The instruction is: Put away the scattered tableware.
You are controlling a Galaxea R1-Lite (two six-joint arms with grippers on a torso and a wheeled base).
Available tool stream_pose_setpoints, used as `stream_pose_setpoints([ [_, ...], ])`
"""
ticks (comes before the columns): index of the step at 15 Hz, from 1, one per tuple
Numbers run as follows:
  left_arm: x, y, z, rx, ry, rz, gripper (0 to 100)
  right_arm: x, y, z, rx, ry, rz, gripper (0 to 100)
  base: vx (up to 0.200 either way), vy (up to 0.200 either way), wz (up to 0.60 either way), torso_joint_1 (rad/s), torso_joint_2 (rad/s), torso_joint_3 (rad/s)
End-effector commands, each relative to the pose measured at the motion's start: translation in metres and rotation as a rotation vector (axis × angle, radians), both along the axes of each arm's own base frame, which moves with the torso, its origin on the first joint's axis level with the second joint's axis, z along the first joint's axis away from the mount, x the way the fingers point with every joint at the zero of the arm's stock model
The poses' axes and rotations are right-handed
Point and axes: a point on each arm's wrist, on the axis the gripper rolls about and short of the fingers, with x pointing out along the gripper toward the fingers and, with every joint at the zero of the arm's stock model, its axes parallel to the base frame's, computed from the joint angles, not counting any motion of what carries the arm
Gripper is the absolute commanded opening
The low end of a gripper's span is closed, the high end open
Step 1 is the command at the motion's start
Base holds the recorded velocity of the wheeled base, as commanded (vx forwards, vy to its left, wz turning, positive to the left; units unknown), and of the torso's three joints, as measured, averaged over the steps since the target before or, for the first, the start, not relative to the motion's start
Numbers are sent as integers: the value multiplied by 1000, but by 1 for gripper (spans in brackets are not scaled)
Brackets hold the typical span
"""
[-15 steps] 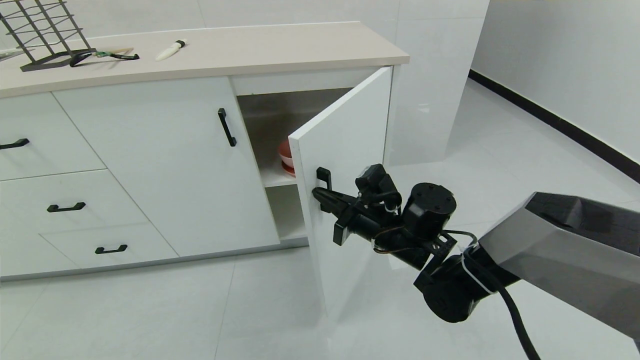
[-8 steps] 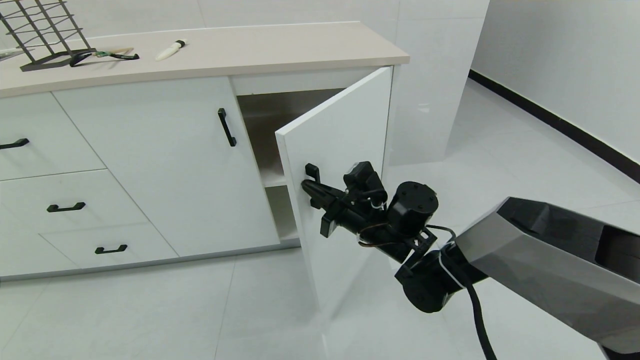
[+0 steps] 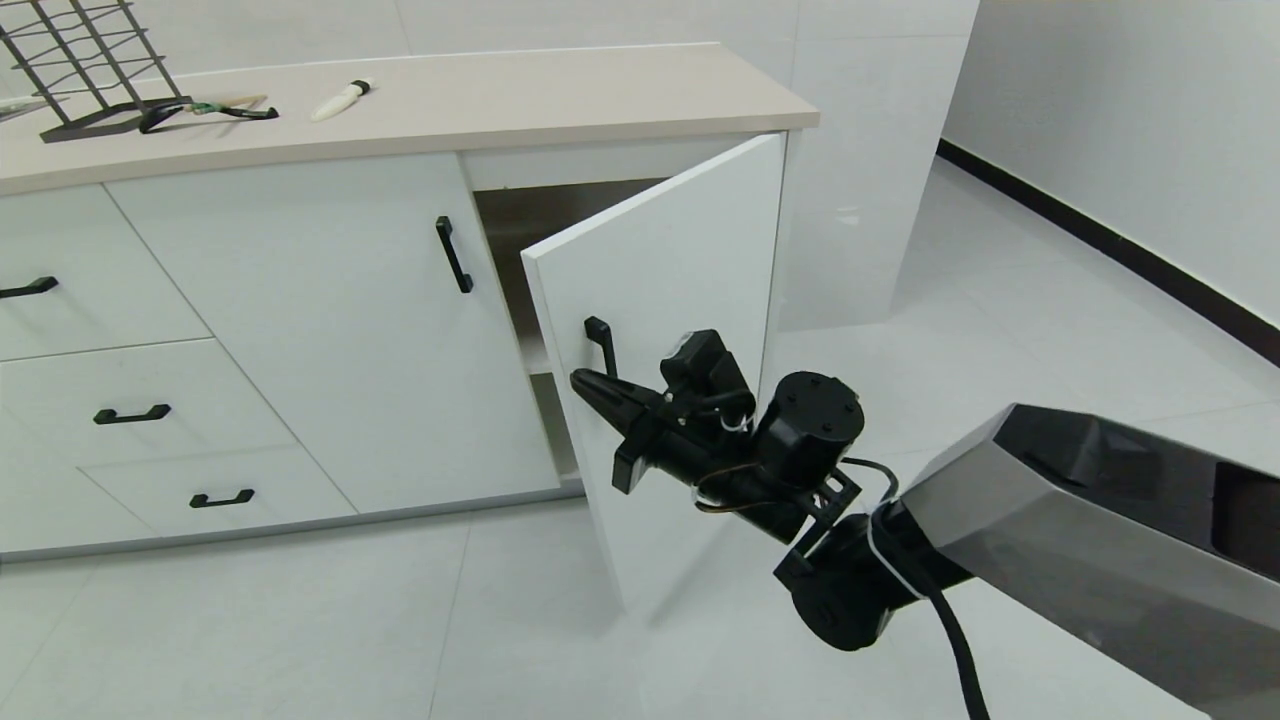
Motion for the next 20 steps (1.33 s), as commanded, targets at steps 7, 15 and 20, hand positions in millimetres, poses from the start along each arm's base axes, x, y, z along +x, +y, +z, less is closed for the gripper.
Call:
stream_pose_setpoints([
  [7,0,0,0,-2,0,1,100,-100,-54,65,-8,-4,95,0,0,0,0,0,0,0],
  [15,0,0,0,0,2,1,100,-140,-180,91,11,-24,-114,0,0,0,0,0,0,0],
  [20,0,0,0,0,2,-1,100,-220,-282,77,62,-102,-400,0,0,0,0,0,0,0],
])
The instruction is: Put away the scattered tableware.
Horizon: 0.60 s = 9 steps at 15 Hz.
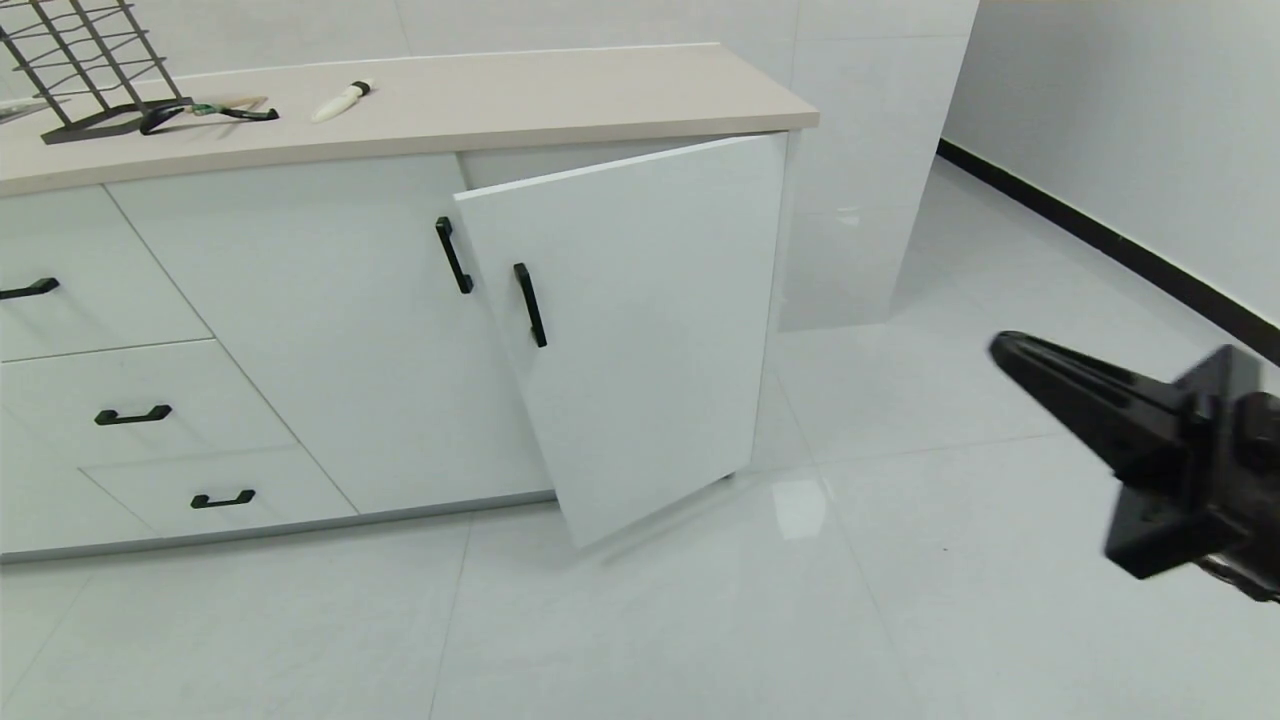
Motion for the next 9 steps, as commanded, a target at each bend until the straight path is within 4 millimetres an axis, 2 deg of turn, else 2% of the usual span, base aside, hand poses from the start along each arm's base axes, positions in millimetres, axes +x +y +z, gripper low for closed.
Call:
stream_pose_setpoints([
  [1,0,0,0,-1,-1,0,100,-75,-67,-18,49,-99,-220,0,0,0,0,0,0,0],
  [3,0,0,0,-1,1,1,100,-103,-82,-18,84,-191,-330,0,0,0,0,0,0,0],
  [6,0,0,0,-1,1,1,100,-133,-92,-23,114,-245,-482,0,0,0,0,0,0,0],
  [8,0,0,0,-1,1,0,100,-159,-93,-47,109,-176,-497,0,0,0,0,0,0,0],
  [9,0,0,0,1,1,0,100,-174,-93,-70,89,-121,-499,0,0,0,0,0,0,0],
])
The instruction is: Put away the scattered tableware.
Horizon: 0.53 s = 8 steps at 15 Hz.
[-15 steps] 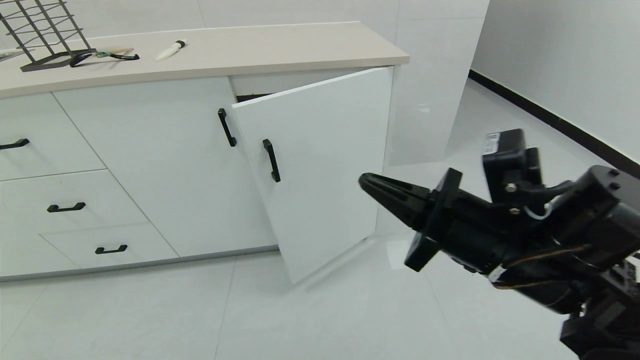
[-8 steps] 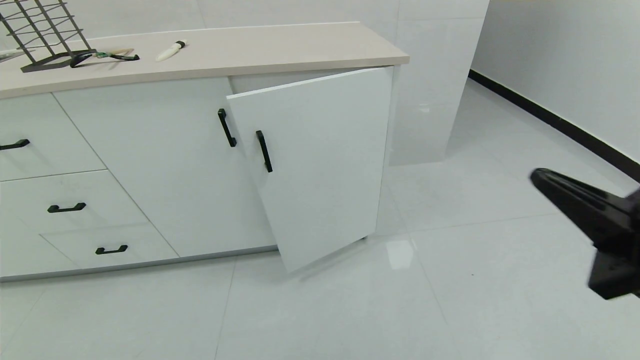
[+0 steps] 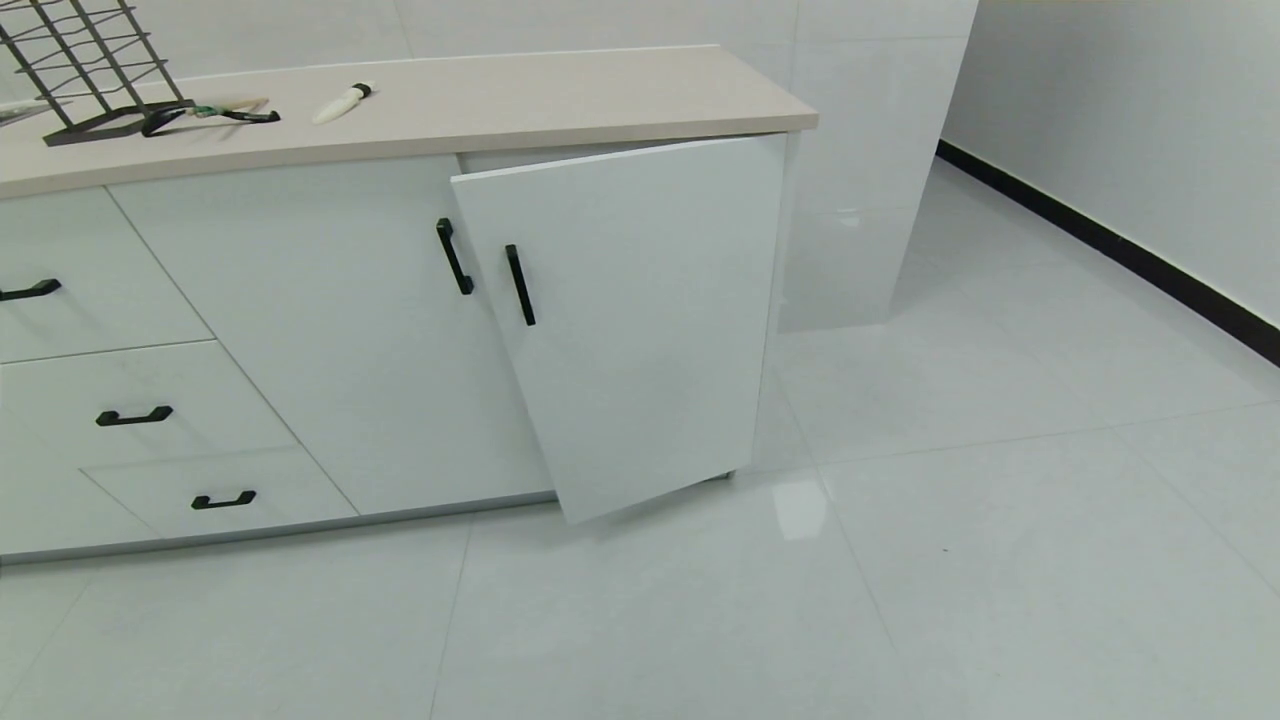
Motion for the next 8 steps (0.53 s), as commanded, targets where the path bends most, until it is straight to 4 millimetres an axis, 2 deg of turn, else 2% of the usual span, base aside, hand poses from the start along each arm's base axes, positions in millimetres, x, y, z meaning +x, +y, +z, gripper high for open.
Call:
stream_pose_setpoints([
  [1,0,0,0,0,0,0,100,-53,-2,-51,9,22,-45,0,0,0,0,0,0,0],
  [3,0,0,0,-1,1,2,100,-52,-2,-67,6,128,-70,0,0,0,0,0,0,0],
  [5,0,0,0,0,4,3,100,-50,-2,-72,5,179,-70,0,0,0,0,0,0,0],
  [8,0,0,1,0,4,3,100,-44,-2,-99,1,454,-85,0,0,0,0,0,0,0],
])
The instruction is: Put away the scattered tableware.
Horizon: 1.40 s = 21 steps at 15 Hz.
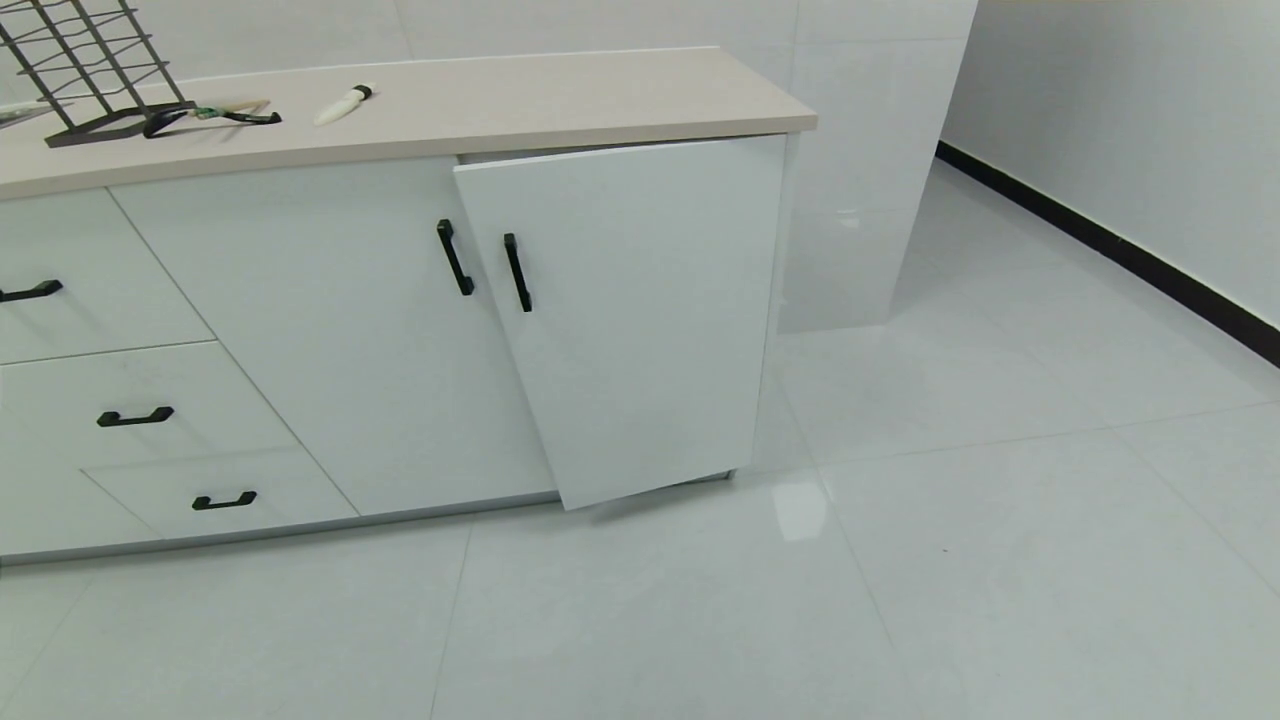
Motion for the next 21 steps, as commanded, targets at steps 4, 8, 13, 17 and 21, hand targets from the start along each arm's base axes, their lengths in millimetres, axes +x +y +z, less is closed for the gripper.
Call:
stream_pose_setpoints([
  [4,0,0,0,-3,-2,0,100,-1,-1,-9,-7,52,-58,0,0,0,0,0,0,0],
  [8,0,0,0,-3,-2,3,100,-1,-7,-14,6,94,-327,0,0,0,0,0,0,0],
  [13,0,0,0,-3,-2,2,100,-1,-7,-14,48,102,-311,0,80,40,0,-1,2,0],
  [17,0,0,0,-1,-3,2,100,-1,-7,-14,46,101,-311,0,200,200,0,2,-1,2],
  [21,0,0,0,-1,0,2,100,-1,-7,-14,49,102,-311,0,150,200,0,1,5,4],
])
